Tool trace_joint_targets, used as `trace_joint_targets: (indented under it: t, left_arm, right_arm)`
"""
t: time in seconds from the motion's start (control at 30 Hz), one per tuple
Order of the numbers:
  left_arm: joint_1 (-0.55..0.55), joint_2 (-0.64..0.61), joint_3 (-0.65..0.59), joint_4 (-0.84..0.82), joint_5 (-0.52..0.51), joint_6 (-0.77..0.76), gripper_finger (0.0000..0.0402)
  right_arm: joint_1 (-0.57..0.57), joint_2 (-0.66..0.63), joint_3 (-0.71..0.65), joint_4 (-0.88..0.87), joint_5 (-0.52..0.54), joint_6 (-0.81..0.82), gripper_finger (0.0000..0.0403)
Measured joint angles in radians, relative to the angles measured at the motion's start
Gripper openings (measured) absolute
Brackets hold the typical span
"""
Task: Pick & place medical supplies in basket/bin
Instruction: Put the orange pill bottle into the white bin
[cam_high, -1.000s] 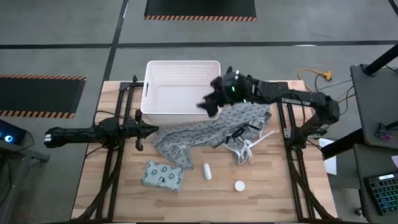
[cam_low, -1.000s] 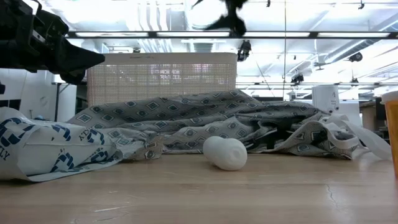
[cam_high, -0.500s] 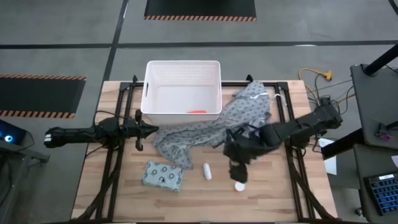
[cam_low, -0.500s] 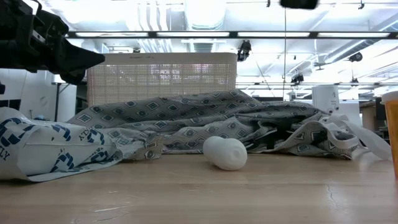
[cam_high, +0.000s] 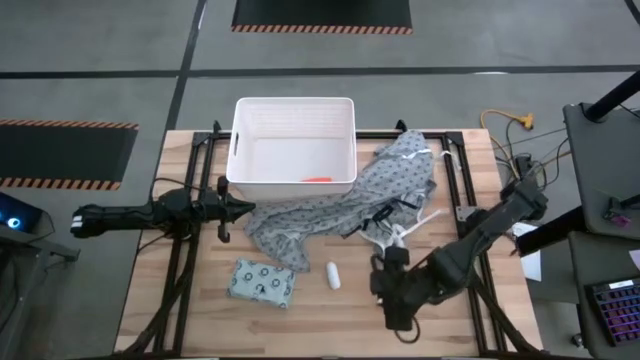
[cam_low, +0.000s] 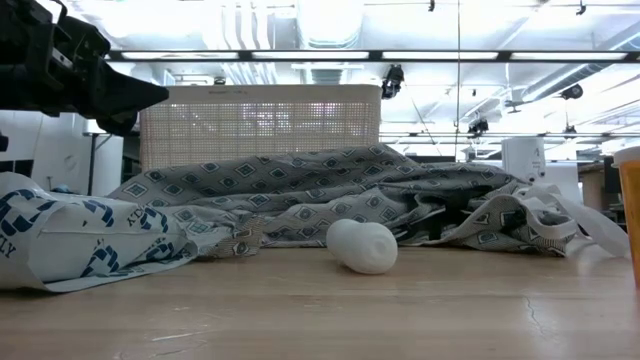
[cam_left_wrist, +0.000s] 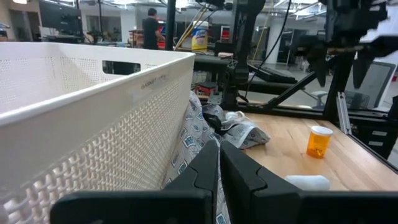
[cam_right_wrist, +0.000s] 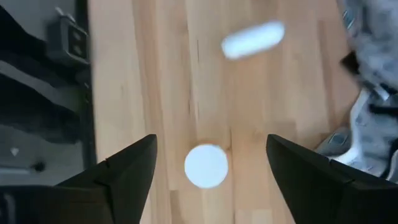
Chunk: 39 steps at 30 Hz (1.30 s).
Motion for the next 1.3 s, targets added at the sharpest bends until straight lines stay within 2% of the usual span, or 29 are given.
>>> trace_joint_targets:
  t: [0.27, 0.4, 0.87, 1.3]
  left_arm:
    - [0.0, 0.0, 0.0, 0.0, 0.0, 0.0, 0.0]
    - [0.0, 0.0, 0.0, 0.0, 0.0, 0.0, 0.0]
    - [0.0, 0.012, 0.0, -0.002, -0.001, 0.0, 0.0]
    - [0.0, 0.011, 0.0, 0.0, 0.0, 0.0, 0.0]
  right_arm:
    - [0.003, 0.14, 0.0, -0.01, -0.117, 0.013, 0.0342]
    - [0.005, 0.188, -0.001, -0.018, -0.123, 0.017, 0.0353]
    - [0.005, 0.31, -0.01, -0.056, -0.127, 0.02, 0.0333]
    - [0.005, 0.307, -0.019, -0.048, -0.126, 0.066, 0.0326]
